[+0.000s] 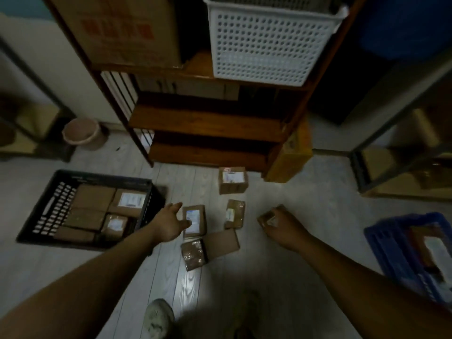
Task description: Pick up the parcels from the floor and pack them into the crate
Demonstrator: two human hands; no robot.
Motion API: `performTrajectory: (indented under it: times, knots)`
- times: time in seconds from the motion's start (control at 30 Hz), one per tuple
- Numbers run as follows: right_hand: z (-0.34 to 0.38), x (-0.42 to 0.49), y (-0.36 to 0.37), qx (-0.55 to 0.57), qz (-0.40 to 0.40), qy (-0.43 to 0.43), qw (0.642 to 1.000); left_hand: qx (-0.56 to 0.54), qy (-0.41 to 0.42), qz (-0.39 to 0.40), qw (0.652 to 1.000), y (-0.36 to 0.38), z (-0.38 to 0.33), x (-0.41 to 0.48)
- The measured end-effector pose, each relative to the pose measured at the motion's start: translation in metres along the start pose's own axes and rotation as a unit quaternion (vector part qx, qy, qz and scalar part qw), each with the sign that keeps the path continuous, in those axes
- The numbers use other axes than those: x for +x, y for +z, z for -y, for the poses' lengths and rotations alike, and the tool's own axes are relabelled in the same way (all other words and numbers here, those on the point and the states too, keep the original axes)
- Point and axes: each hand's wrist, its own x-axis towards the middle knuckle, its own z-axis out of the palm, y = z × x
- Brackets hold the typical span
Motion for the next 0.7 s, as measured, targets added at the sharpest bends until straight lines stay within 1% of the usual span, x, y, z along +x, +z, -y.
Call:
performTrajectory:
  times: [0.07, 0.17, 0.23, 0.3, 0.4, 0.57, 0.7]
  knots:
    - [-0.024, 0.033, 0.023, 0.003, 0.019, 0.02, 1.0, -0.031, -0.047, 0.025, 0.998, 0.027, 0.027, 0.021]
    - [-0.061, 0.088, 0.071, 0.007, 0.065, 0.052, 0.996, -0.025, -0.093, 0.034, 0.995, 0.075, 0.071, 0.063]
    - [-0.075, 0.116, 0.097, 0.002, 0.064, 0.044, 0.997, -0.009, -0.107, 0.016, 0.994, 0.097, 0.09, 0.087]
    - [-0.096, 0.153, 0.141, -0.025, 0.071, 0.041, 0.996, -0.013, -0.127, 0.008, 0.992, 0.131, 0.117, 0.123]
    - [-0.122, 0.203, 0.207, -0.033, 0.098, 0.041, 0.994, -0.046, -0.143, -0.001, 0.989, 0.178, 0.159, 0.178]
    - [-0.157, 0.27, 0.313, -0.035, 0.106, 0.041, 0.993, -0.092, -0.18, -0.017, 0.979, 0.254, 0.232, 0.257]
    - [-0.18, 0.315, 0.369, -0.036, 0.098, 0.057, 0.993, -0.136, -0.213, -0.042, 0.967, 0.299, 0.282, 0.31]
